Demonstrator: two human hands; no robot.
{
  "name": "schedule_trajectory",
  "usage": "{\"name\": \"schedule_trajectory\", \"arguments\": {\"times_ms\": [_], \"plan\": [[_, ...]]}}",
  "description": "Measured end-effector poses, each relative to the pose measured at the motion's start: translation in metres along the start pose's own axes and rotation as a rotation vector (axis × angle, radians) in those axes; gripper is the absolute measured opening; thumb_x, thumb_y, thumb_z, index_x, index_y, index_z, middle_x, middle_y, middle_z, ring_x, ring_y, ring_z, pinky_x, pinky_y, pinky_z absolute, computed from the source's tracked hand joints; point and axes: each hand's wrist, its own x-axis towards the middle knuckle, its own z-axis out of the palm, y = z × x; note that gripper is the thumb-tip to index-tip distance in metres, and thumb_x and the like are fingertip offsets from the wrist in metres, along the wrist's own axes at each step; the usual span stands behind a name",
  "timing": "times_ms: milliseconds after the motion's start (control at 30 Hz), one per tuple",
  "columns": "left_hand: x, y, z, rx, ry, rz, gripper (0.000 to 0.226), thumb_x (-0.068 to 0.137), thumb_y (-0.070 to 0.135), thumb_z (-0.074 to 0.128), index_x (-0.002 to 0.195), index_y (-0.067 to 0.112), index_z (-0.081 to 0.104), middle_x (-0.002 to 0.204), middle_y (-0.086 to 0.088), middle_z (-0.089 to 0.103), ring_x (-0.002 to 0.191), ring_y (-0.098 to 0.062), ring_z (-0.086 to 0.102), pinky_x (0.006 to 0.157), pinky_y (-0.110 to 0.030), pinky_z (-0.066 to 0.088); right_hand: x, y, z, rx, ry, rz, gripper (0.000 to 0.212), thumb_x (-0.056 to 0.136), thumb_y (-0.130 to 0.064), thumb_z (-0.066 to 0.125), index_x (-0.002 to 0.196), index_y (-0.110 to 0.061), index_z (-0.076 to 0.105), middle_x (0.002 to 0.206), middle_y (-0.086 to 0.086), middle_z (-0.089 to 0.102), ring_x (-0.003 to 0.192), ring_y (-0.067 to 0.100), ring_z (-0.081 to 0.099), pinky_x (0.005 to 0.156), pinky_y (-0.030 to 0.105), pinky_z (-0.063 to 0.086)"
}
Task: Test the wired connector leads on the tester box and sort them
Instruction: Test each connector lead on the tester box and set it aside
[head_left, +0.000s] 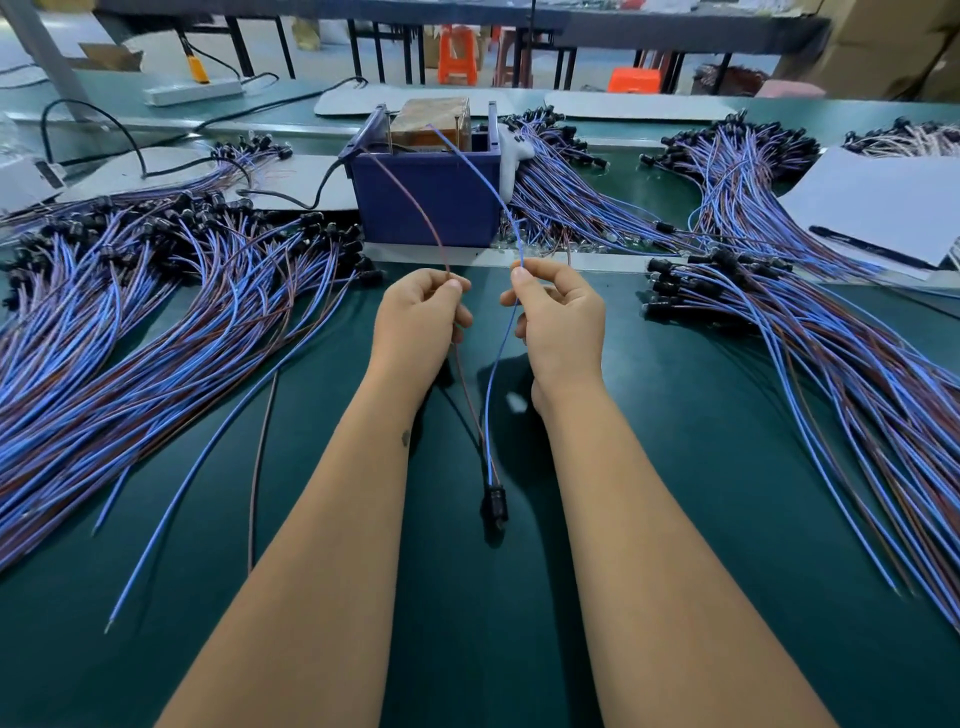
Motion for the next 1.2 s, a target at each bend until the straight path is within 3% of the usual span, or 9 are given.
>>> {"name": "schedule_trajectory", "arguments": {"times_ms": [200,367,533,833,1200], "plan": [[0.003,-0.002,-0.009,0.008,0.153,-0.021,0.023,0.094,0.016,0.047,0.091,0.024,0.068,0.048,0.014,0.051,0.045,-0.008,0.039,0.045,-0.019,0.034,0.002,0.001,-0.003,0.009,0.037,0.021,0.011,0.095,-0.013,0.061,0.102,-0.013,0.069,0.071,0.003,0.064,0.055,0.008,0.05,0.049,0.014,0.041],[0.002,-0.002,-0.01,0.005,0.166,-0.011,0.023,0.095,0.015,0.047,0.093,0.023,0.069,0.048,0.013,0.04,0.041,-0.006,0.03,0.04,-0.018,0.026,0.002,0.001,-0.002,0.008,0.013,0.034,0.015,0.095,-0.009,0.058,0.103,-0.014,0.069,0.074,0.003,0.065,0.059,0.01,0.052,0.048,0.012,0.041],[0.001,-0.001,-0.009,0.018,0.164,0.023,0.023,0.095,0.017,0.047,0.097,0.024,0.069,0.04,0.015,0.033,0.036,-0.005,0.025,0.037,-0.017,0.024,0.003,0.001,-0.002,-0.02,0.002,0.043,0.017,0.094,-0.009,0.058,0.1,-0.021,0.068,0.074,0.0,0.066,0.054,0.007,0.052,0.05,0.012,0.042],[0.002,0.0,-0.01,0.009,0.188,0.086,0.024,0.098,0.021,0.048,0.094,0.035,0.067,0.048,0.015,0.032,0.041,-0.005,0.026,0.04,-0.018,0.026,0.003,0.004,-0.001,-0.073,-0.036,0.039,0.024,0.095,-0.008,0.057,0.114,-0.018,0.067,0.074,-0.003,0.066,0.052,0.007,0.053,0.062,0.022,0.045],[0.0,0.012,-0.009,-0.099,0.243,0.238,0.027,0.098,0.014,0.049,0.098,0.03,0.07,0.055,0.015,0.032,0.045,-0.003,0.026,0.044,-0.012,0.026,0.004,0.005,0.0,-0.115,-0.021,0.02,0.026,0.096,-0.008,0.056,0.117,-0.02,0.066,0.073,-0.004,0.065,0.05,0.005,0.053,0.064,0.025,0.047]]}}
